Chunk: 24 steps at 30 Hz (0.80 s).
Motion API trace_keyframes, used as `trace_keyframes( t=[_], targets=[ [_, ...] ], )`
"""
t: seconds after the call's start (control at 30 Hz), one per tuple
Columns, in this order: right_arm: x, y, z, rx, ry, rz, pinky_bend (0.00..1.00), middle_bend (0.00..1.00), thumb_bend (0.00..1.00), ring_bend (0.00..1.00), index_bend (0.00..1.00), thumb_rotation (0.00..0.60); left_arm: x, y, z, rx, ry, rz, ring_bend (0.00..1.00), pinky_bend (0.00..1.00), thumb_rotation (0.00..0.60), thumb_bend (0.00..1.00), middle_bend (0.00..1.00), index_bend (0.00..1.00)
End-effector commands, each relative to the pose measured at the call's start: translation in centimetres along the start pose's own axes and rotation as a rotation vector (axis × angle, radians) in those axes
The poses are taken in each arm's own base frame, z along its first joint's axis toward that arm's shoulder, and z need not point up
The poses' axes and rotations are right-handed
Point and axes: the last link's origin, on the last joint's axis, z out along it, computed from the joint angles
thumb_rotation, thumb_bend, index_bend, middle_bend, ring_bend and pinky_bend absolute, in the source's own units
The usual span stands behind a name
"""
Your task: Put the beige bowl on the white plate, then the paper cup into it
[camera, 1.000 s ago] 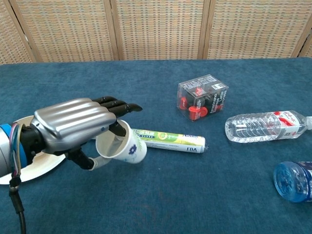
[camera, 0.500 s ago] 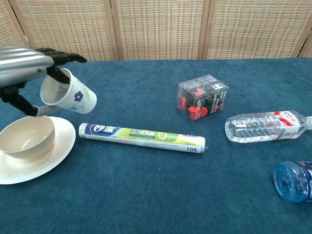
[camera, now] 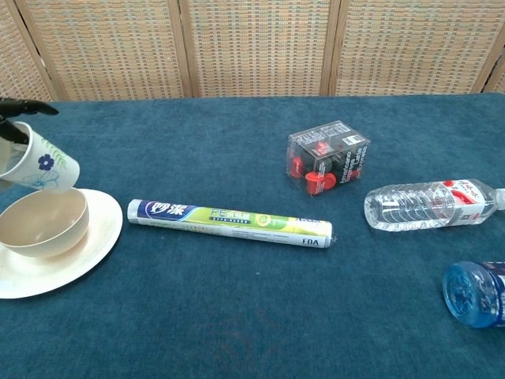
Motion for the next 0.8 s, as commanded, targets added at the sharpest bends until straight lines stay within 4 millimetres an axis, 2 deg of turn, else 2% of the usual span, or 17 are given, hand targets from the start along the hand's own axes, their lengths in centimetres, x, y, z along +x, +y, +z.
trace_keyframes(
  t=[0.03,0.23,0.5,0.8],
  targets=[
    [0.0,0.0,0.0,-0.001,-0.002,-0.002,0.0,0.0,0.14,0.0,0.01,0.6,-0.6,-0.9,-0.4,0.021,-0.031,0.006,0.0,0.01,0.6,0.49,0.0,0.68],
    [-0.1,-0.2,0.0,0.003,-0.004,-0.005,0.0,0.0,0.14,0.0,0.01,0.6,-0.9,-1.4,-0.4,0.032,-0.05,0.013,0.0,0.01,0.6,0.49,0.0,0.68],
    [0.0,0.0,0.0,-0.001,0.002,0.001,0.0,0.0,0.14,0.0,0.01,0.6,-2.0,-0.6,-0.1,0.013,-0.095,0.048,0.0,0.01,0.6,0.49,0.0,0.68],
    [0.0,0.0,0.0,0.0,0.002,0.001,0.0,0.0,0.14,0.0,0.01,0.6,-2.2,-0.4,-0.2,0.028,-0.128,0.062,0.0,0.01,0.6,0.49,0.0,0.65]
  ],
)
